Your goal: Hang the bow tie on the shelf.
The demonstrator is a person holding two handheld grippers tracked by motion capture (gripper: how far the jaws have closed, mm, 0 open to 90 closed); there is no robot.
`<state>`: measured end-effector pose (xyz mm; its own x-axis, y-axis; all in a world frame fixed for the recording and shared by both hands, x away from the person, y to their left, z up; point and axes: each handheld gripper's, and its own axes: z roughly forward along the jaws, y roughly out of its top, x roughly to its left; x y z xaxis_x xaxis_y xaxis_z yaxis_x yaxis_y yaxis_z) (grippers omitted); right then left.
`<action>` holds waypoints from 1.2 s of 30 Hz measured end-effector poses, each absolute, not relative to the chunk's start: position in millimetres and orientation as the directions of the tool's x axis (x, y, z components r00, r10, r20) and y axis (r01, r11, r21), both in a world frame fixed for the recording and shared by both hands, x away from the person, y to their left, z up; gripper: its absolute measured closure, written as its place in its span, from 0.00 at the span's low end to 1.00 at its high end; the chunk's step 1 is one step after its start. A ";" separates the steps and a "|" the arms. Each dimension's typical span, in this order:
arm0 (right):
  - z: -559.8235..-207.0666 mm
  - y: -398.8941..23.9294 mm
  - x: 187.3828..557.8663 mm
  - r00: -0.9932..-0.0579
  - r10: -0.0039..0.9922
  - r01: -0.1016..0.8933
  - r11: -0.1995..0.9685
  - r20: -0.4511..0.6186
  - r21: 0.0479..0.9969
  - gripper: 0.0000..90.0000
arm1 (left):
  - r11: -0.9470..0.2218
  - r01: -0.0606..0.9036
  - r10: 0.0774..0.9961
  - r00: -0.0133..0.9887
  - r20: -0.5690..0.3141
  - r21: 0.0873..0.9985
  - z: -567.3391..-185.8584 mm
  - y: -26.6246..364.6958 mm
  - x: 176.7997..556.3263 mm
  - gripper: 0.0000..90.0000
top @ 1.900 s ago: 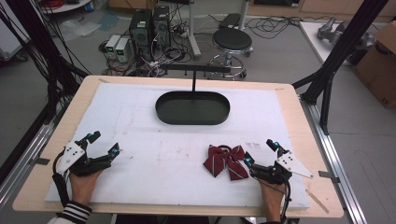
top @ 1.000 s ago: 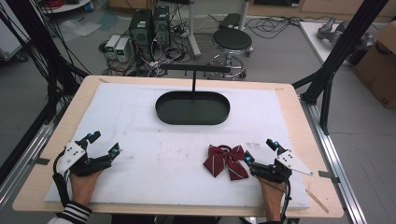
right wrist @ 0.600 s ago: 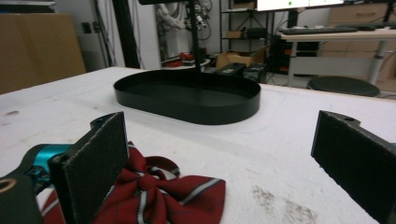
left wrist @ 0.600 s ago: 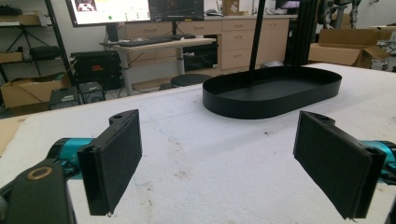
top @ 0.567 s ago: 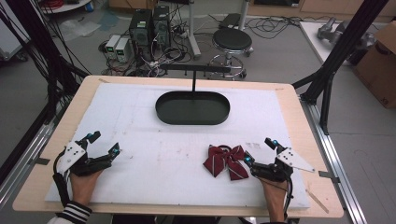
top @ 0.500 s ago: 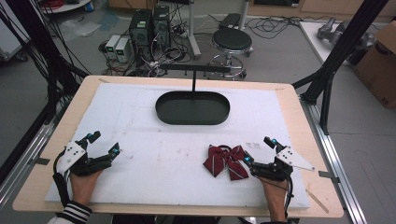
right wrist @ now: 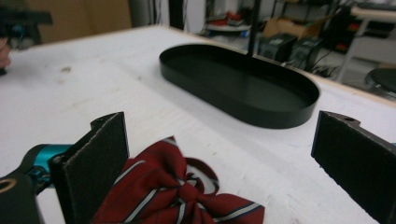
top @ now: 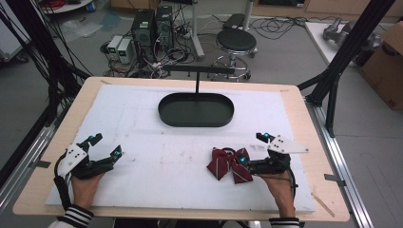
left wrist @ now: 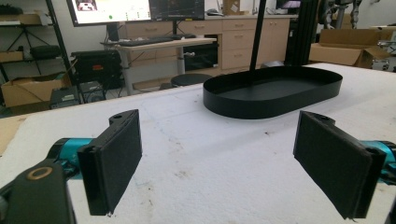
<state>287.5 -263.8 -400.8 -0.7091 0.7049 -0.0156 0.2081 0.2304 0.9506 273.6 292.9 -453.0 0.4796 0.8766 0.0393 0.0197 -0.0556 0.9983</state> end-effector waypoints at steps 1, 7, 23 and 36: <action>-400.0 -261.9 289.4 -0.719 0.695 0.216 0.253 -0.021 0.943 0.03 | -0.056 0.020 0.877 0.479 0.039 0.998 -453.0 292.8 273.7 0.18; -396.7 -251.3 297.5 -0.753 0.656 0.234 0.345 -0.055 0.909 0.03 | -0.054 0.026 0.877 0.479 0.035 0.998 -452.9 292.7 274.1 0.18; -398.7 -238.3 320.0 -0.840 0.537 0.273 0.539 -0.075 0.797 0.22 | -0.058 0.028 0.877 0.479 0.038 0.998 -452.8 292.7 274.2 0.18; -397.1 -225.0 334.2 -0.896 0.430 0.241 0.679 -0.109 0.694 0.35 | -0.059 0.027 0.876 0.480 0.039 0.998 -452.8 292.7 274.3 0.18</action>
<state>334.2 -225.0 -397.1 -0.8963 0.4298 -0.1091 0.2410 0.6788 0.6936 274.3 292.7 -452.8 0.4803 0.8762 0.0390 0.0274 -0.0595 0.9979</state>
